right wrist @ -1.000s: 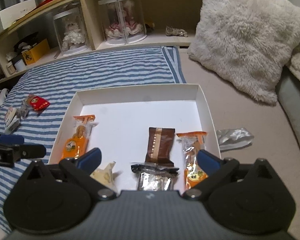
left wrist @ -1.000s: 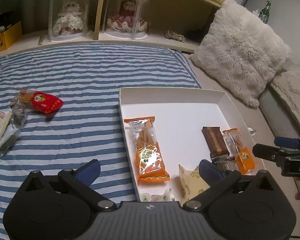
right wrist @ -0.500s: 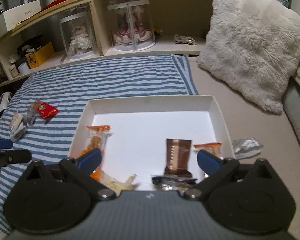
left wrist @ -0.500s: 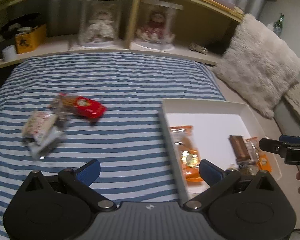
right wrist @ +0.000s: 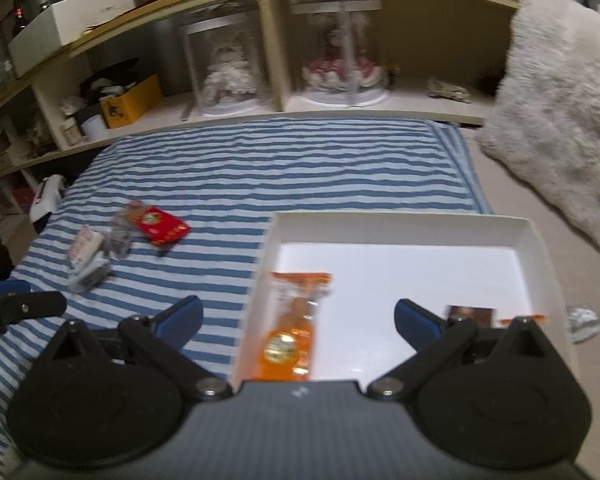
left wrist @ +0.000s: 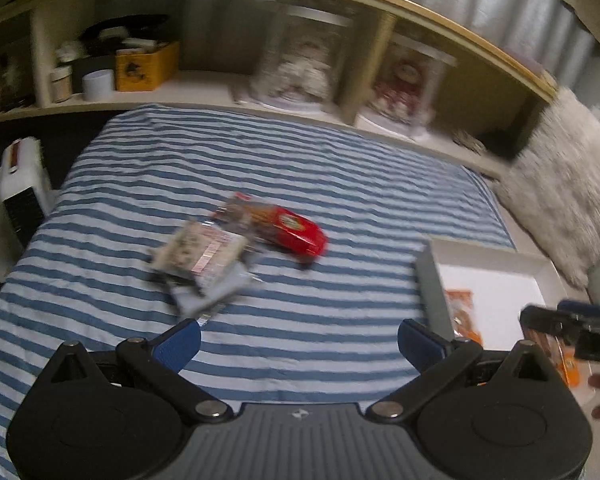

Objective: Organize snacks
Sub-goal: 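Lift both open tools out of the tray toward the remaining snacks, then grasp the white printed biscuit packet with the left tool while the right tool grasps the clear round cake packet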

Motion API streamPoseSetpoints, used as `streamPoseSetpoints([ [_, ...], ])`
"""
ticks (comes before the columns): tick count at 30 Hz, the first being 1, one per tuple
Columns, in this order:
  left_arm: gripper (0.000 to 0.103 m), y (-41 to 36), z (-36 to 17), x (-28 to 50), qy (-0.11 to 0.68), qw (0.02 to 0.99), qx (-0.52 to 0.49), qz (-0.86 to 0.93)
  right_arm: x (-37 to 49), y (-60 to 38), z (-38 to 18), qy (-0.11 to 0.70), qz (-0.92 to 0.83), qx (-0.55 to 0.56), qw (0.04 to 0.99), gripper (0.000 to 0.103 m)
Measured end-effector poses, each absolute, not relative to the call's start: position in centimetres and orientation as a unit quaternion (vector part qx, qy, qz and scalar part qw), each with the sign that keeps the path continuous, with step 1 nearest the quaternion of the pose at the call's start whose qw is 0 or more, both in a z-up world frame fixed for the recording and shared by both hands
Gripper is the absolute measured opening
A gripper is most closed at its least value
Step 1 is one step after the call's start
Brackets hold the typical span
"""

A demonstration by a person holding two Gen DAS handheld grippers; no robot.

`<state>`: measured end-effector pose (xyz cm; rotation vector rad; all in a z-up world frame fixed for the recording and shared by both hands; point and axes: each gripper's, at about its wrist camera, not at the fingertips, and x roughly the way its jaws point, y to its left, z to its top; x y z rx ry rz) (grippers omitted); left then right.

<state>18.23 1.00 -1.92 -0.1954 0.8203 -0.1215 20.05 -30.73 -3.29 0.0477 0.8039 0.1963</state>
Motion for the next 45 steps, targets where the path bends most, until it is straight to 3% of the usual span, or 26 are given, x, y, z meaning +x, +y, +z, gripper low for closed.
streamPoseSetpoints([
  [14, 0.103, 8.2, -5.0, 22.2, 0.383, 0.904, -0.187, 0.005, 24.0, -22.8, -5.2, 0.373, 0.154, 0.060, 0.913, 0.103],
  [21, 0.103, 8.9, -7.0, 26.0, 0.381, 0.889, -0.254, 0.012, 26.2, -20.9, -7.9, 0.359, 0.187, 0.139, 0.904, 0.103],
  [28, 0.103, 8.1, -8.4, 29.4, 0.384, 0.896, -0.222, 0.028, 28.5, -19.0, -9.9, 0.327, 0.178, 0.152, 0.916, 0.103],
  [45, 0.103, 10.9, -9.7, 27.1, 0.428, 0.892, -0.122, 0.082, 31.9, -14.1, -13.8, 0.385, 0.263, 0.126, 0.876, 0.099],
])
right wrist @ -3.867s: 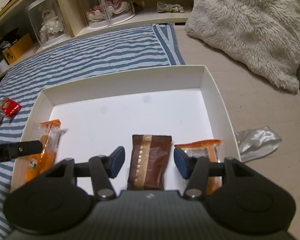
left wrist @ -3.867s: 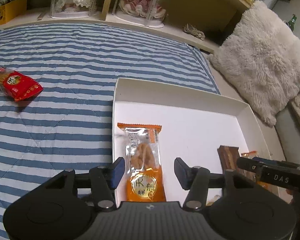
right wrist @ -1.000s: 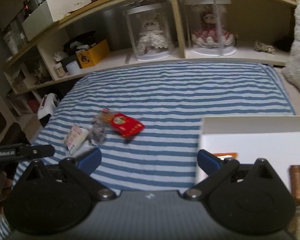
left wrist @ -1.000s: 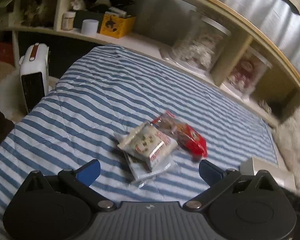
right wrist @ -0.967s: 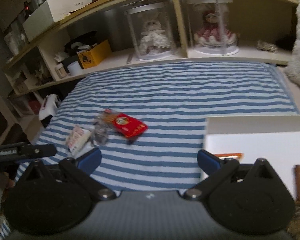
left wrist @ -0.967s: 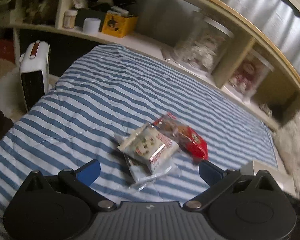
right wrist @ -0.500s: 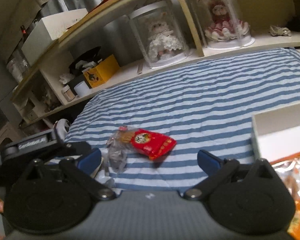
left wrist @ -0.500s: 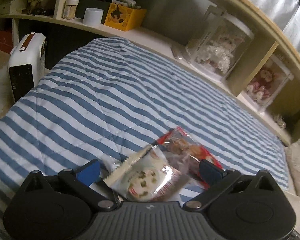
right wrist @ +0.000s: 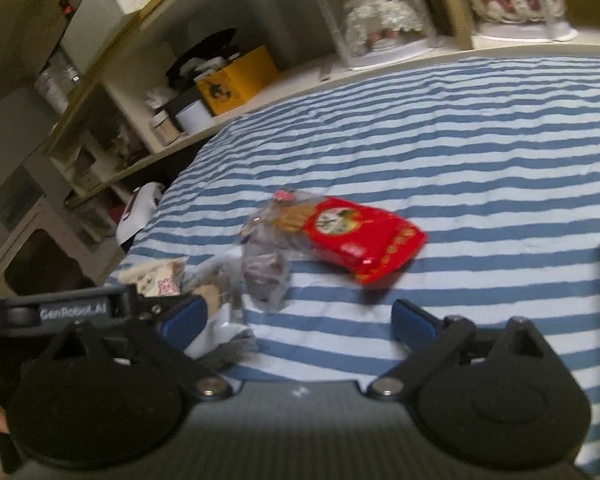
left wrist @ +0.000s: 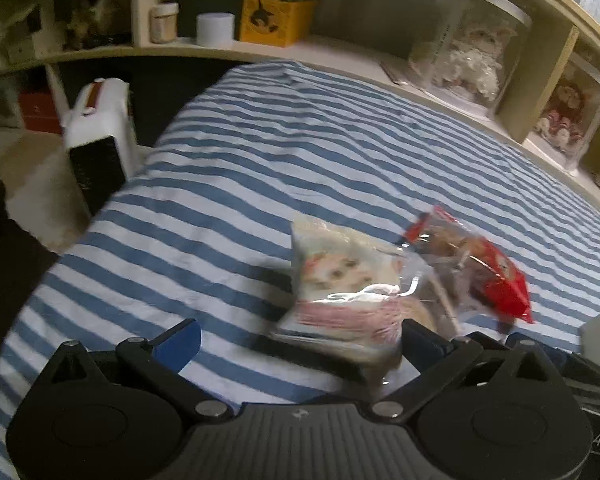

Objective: Organize snacks
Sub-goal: 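Grasp the white printed biscuit packet with the left tool while the right tool grasps the clear round cake packet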

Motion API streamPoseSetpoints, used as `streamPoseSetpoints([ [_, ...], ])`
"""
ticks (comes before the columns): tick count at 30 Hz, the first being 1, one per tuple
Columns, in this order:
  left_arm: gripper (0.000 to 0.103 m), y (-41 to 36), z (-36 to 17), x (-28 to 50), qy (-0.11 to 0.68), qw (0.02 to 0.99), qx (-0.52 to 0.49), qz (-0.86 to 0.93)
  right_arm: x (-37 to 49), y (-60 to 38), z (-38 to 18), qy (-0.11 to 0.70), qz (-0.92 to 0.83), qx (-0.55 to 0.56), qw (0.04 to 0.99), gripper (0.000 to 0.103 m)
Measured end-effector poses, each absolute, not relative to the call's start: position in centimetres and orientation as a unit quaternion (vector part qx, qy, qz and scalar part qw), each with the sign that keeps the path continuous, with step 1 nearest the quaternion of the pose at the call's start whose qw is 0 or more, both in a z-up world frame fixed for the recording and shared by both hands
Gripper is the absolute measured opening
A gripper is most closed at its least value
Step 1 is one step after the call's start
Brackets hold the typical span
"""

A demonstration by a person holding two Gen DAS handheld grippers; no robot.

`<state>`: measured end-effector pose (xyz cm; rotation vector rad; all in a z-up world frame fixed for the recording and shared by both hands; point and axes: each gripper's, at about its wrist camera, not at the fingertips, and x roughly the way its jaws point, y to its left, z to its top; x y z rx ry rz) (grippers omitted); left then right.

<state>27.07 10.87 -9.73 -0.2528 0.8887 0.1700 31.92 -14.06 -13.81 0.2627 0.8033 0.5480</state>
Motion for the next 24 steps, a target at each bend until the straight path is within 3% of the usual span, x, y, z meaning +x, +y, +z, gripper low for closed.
streamPoseSetpoints([
  [3, 0.103, 11.5, -9.5, 27.1, 0.420, 0.894, -0.131, 0.086, 31.6, -13.1, -13.6, 0.376, 0.282, 0.115, 0.875, 0.092],
  [6, 0.103, 11.5, -9.5, 27.2, 0.417, 0.896, -0.134, 0.074, 31.4, -12.6, -13.4, 0.360, 0.306, 0.113, 0.874, 0.072],
  [11, 0.103, 11.4, -9.9, 27.6, 0.422, 0.894, -0.142, 0.056, 31.5, -11.4, -13.4, 0.351, 0.324, 0.089, 0.874, 0.068],
  [14, 0.103, 12.2, -9.9, 27.5, 0.415, 0.892, -0.174, 0.044, 31.7, -10.2, -13.7, 0.360, 0.345, 0.074, 0.864, 0.051],
  [19, 0.103, 13.5, -9.6, 27.3, 0.401, 0.886, -0.229, 0.036, 31.2, -10.2, -13.1, 0.356, 0.360, 0.052, 0.860, 0.035],
  [24, 0.103, 13.7, -9.5, 27.3, 0.406, 0.887, -0.218, 0.035, 30.2, -11.6, -12.0, 0.378, 0.364, 0.030, 0.851, 0.026],
])
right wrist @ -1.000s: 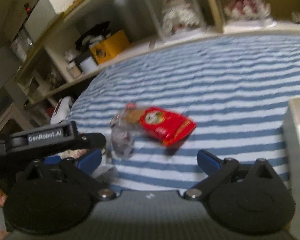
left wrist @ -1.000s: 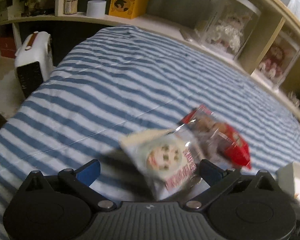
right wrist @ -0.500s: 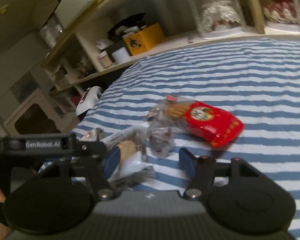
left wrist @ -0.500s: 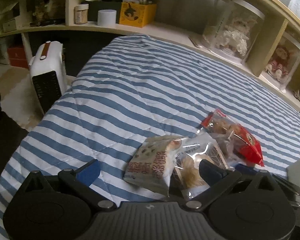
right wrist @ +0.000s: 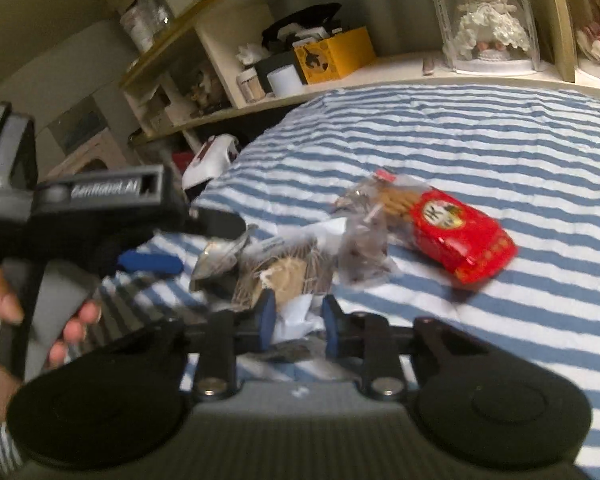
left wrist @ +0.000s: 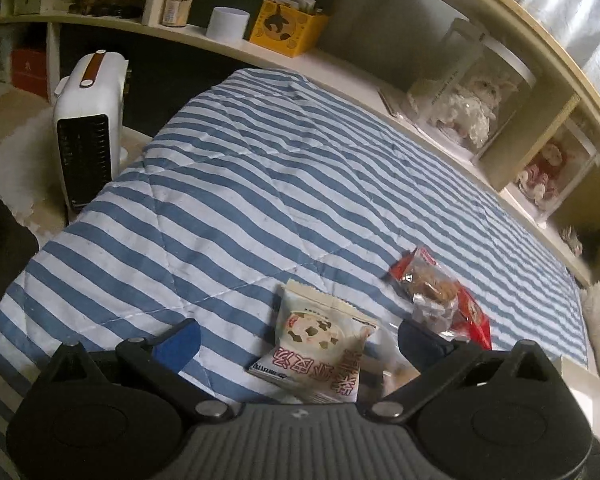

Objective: Organize snacks
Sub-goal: 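Grasp the white printed biscuit packet with the left tool while the right tool grasps the clear round cake packet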

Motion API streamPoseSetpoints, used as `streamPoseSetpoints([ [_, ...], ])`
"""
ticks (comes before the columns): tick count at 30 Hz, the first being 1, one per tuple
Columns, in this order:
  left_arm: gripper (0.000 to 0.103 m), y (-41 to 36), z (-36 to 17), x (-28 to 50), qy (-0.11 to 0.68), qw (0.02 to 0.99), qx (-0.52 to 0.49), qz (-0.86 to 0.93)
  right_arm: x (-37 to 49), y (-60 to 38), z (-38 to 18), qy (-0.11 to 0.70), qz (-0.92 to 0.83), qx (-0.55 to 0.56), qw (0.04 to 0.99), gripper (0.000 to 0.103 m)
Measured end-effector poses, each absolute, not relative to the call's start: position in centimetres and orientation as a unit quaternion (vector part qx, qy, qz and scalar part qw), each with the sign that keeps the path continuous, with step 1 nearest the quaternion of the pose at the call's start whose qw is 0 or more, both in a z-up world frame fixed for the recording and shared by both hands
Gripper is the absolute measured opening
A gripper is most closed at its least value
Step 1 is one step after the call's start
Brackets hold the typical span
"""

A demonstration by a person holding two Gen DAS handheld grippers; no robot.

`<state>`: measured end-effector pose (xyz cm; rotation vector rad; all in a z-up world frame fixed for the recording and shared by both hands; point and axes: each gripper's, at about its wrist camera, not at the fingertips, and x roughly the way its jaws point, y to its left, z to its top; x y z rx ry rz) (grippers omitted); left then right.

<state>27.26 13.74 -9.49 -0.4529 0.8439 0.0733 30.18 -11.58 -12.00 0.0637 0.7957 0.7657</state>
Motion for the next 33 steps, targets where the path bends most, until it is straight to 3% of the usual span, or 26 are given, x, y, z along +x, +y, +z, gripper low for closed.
streamPoseSetpoints([
  [12, 0.103, 11.3, -10.7, 28.2, 0.417, 0.899, -0.137, -0.004, 27.0, -18.0, -10.4, 0.422, 0.297, -0.016, 0.856, 0.017],
  [17, 0.103, 10.5, -11.0, 28.4, 0.419, 0.900, -0.117, 0.001, 26.1, -20.4, -10.9, 0.449, 0.266, -0.033, 0.852, 0.019],
  [18, 0.103, 10.4, -11.0, 28.4, 0.420, 0.900, -0.114, 0.003, 25.9, -21.0, -11.1, 0.448, 0.254, -0.025, 0.857, 0.021],
  [20, 0.103, 10.3, -11.1, 28.5, 0.422, 0.900, -0.108, 0.005, 26.1, -21.4, -11.4, 0.446, 0.231, 0.006, 0.865, 0.043],
  [21, 0.103, 10.2, -11.1, 28.5, 0.424, 0.900, -0.105, 0.005, 26.1, -21.5, -11.5, 0.446, 0.220, 0.026, 0.867, 0.069],
  [22, 0.102, 10.1, -11.1, 28.5, 0.426, 0.899, -0.102, 0.006, 26.0, -21.3, -11.7, 0.442, 0.208, 0.044, 0.871, 0.083],
  [28, 0.095, 9.4, -11.4, 28.8, 0.438, 0.897, -0.058, 0.016, 26.0, -17.2, -12.3, 0.442, 0.180, 0.016, 0.879, 0.093],
  [33, 0.088, 9.3, -11.4, 29.1, 0.440, 0.897, -0.030, 0.021, 26.8, -16.1, -13.8, 0.458, 0.142, 0.005, 0.878, 0.093],
])
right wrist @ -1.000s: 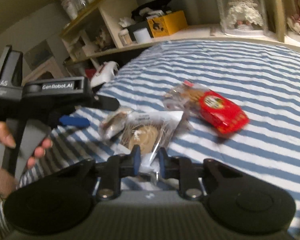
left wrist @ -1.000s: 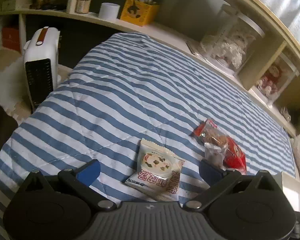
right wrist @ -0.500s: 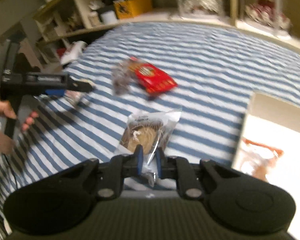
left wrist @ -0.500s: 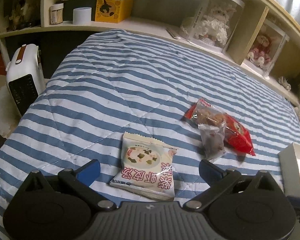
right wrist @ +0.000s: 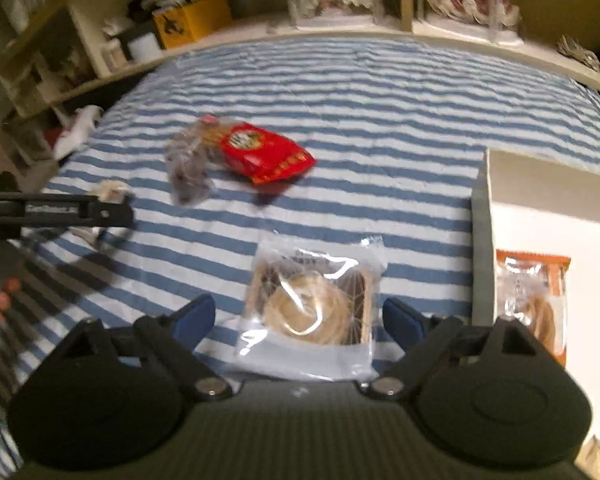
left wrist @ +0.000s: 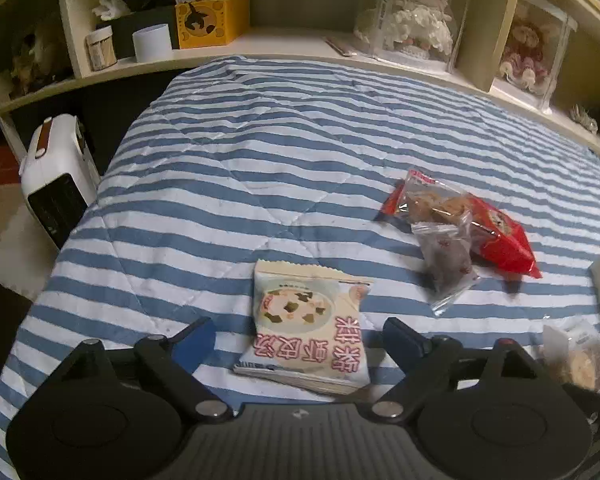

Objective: Organize snacks
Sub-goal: 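Grasp the white printed biscuit packet with the left tool while the right tool grasps the clear round cake packet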

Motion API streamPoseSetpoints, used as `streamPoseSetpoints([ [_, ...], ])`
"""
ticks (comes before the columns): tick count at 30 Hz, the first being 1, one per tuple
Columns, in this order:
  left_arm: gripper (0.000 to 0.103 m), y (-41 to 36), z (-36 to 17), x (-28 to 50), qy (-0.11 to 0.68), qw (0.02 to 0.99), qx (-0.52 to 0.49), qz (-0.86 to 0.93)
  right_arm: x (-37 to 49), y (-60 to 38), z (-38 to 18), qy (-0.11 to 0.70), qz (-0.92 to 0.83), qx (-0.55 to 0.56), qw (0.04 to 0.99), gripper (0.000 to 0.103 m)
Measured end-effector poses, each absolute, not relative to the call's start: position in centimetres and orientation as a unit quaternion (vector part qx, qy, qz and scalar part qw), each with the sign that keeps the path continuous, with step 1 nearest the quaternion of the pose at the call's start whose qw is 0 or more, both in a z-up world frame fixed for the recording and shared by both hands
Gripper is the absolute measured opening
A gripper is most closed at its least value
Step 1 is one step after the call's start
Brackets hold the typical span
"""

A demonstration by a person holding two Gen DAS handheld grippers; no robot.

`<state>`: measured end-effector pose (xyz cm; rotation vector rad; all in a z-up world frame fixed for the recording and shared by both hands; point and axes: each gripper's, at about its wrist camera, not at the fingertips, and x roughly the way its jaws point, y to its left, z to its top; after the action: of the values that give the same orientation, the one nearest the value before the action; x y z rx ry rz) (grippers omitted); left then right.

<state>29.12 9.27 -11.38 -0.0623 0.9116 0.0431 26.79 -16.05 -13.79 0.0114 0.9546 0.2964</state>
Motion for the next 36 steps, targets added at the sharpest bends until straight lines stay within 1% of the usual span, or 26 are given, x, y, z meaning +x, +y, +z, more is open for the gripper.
streamPoseSetpoints([
  [1, 0.086, 9.3, -11.4, 29.2, 0.439, 0.898, -0.025, 0.023, 26.9, -16.1, -14.0, 0.457, 0.134, 0.008, 0.879, 0.093],
  [5, 0.083, 9.5, -11.3, 29.3, 0.442, 0.897, -0.025, 0.022, 27.5, -16.2, -13.9, 0.454, 0.132, 0.024, 0.881, 0.094],
  [11, 0.070, 9.2, -11.1, 29.2, 0.442, 0.896, -0.020, 0.024, 28.1, -16.4, -13.6, 0.457, 0.132, 0.033, 0.879, 0.093],
  [14, 0.059, 8.7, -10.9, 29.0, 0.442, 0.897, -0.011, 0.022, 28.1, -16.2, -13.5, 0.453, 0.135, 0.006, 0.881, 0.083],
  [15, 0.058, 8.7, -10.8, 28.8, 0.440, 0.898, -0.011, 0.023, 28.1, -16.1, -13.5, 0.454, 0.155, 0.003, 0.878, 0.073],
  [20, 0.055, 8.6, -10.4, 28.1, 0.435, 0.900, -0.021, 0.027, 28.2, -16.4, -13.5, 0.456, 0.166, 0.004, 0.874, 0.072],
  [26, 0.054, 8.5, -8.8, 26.9, 0.419, 0.906, -0.045, 0.029, 27.9, -17.2, -13.0, 0.453, 0.169, 0.020, 0.875, 0.070],
  [36, 0.054, 6.4, -4.9, 23.9, 0.377, 0.923, -0.072, 0.024, 26.4, -18.7, -10.1, 0.414, 0.186, 0.032, 0.890, 0.070],
])
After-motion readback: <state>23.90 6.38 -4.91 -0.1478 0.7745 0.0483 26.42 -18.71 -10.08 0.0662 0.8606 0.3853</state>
